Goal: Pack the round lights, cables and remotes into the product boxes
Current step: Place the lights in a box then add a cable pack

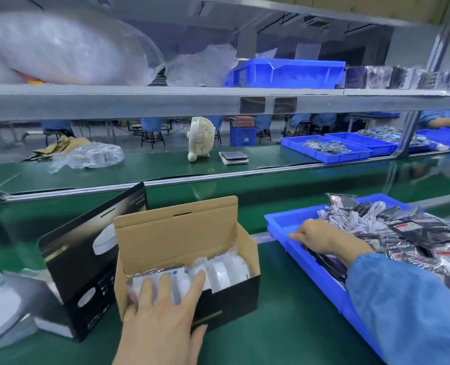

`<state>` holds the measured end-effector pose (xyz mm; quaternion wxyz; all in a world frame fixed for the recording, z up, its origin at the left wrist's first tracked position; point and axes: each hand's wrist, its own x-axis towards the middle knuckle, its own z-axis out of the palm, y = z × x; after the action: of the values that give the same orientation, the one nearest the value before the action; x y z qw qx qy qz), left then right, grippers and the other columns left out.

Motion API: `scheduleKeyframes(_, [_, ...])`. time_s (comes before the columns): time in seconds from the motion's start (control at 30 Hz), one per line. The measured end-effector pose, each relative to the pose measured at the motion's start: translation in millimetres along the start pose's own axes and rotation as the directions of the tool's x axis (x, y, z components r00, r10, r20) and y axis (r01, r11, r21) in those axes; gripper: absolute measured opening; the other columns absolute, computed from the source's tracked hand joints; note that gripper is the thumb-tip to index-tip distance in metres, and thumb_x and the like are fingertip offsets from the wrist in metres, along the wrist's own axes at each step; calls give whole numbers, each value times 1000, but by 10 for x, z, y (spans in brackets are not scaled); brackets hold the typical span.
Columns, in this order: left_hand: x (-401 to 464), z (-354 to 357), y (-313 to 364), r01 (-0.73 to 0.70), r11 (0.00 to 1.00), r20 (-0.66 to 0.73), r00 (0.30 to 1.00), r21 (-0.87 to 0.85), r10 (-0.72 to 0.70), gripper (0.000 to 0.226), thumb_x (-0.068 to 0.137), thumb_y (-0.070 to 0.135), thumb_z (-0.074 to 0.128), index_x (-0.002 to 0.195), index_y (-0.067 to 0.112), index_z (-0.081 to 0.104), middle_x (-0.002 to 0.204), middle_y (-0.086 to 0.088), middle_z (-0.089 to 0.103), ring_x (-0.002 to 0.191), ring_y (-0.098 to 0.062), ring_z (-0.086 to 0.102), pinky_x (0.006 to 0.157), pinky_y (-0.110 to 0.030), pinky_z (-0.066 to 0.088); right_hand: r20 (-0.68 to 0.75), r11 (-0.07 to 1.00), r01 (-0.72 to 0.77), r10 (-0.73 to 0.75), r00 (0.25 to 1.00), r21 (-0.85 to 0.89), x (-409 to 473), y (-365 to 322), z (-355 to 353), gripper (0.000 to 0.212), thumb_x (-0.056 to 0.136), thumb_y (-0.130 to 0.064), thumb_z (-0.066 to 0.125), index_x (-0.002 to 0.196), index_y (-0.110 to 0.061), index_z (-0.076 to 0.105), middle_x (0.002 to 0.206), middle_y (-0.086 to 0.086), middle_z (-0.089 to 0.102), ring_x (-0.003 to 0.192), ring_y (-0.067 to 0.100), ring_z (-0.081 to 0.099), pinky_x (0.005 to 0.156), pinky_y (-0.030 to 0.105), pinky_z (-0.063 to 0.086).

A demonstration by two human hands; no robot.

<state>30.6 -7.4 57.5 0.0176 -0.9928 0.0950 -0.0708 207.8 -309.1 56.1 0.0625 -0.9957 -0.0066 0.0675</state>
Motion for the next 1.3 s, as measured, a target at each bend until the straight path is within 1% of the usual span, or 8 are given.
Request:
scheduleKeyframes(0.1, [24,145,39,50,999,-108,993,-17,-51,73,89,63,49,150,47,12,148,-15,29,133,-35,37,98,-41,45,37,993,-14,18,999,-113,-5,166,19,23,97,-24,50,101,-16,71,111,8,63,106,25,56,89,29,44])
scheduleKeyframes(0.33, [44,124,202,-33,999,-187,982,14,35,67,33,28,97,94,10,75,85,-25,66,69,-41,66,45,-45,54,-81,976,-57,76,994,209,120,99,188,26,92,-20,58,114,-13,71,107,3,58,109,21,59,92,25,42])
scheduleKeyframes(0.5, [30,200,380,-36,998,-219,975,47,46,69,21,22,96,86,9,76,83,-25,68,71,-43,69,46,-45,54,103,961,-82,56,993,263,114,146,13,12,83,-11,60,89,-10,71,64,-6,54,57,15,48,59,23,42])
scheduleKeyframes(0.8, [34,290,439,0,999,-238,971,32,7,52,33,25,94,78,10,75,83,-25,71,73,-44,70,49,-44,56,-68,967,47,-31,997,249,-238,98,-173,11,87,-15,69,80,-13,62,79,6,63,70,20,57,68,30,43])
scheduleKeyframes(0.97, [59,343,476,-30,996,-247,968,78,49,20,85,17,47,91,7,62,84,-24,71,75,-44,70,51,-46,56,-865,649,600,197,461,468,-1058,-512,-644,8,84,-25,76,88,-23,70,76,-10,71,68,5,67,65,14,52])
scheduleKeyframes(1.07, [46,487,573,16,995,-256,967,98,10,60,89,4,15,85,11,74,82,-22,72,74,-42,71,50,-45,56,-762,425,716,-87,642,554,-1311,-1279,-555,8,76,-19,79,78,-23,73,75,-9,74,66,5,69,62,14,53])
scheduleKeyframes(1.2, [186,607,486,87,945,-223,961,-315,-163,79,101,-10,11,87,30,77,91,30,62,79,14,58,60,2,39,-319,762,477,-364,875,438,-1095,-1998,-7,8,78,-26,77,79,-21,70,79,-5,71,82,10,64,80,25,52])
scheduleKeyframes(1.3, [-189,291,145,-246,694,-466,873,-676,-145,39,98,-5,32,100,12,67,102,13,63,81,8,51,75,-1,34,-368,834,416,-282,886,363,-940,-2081,227,11,86,-33,69,86,-22,71,91,-5,67,90,15,61,80,26,50])
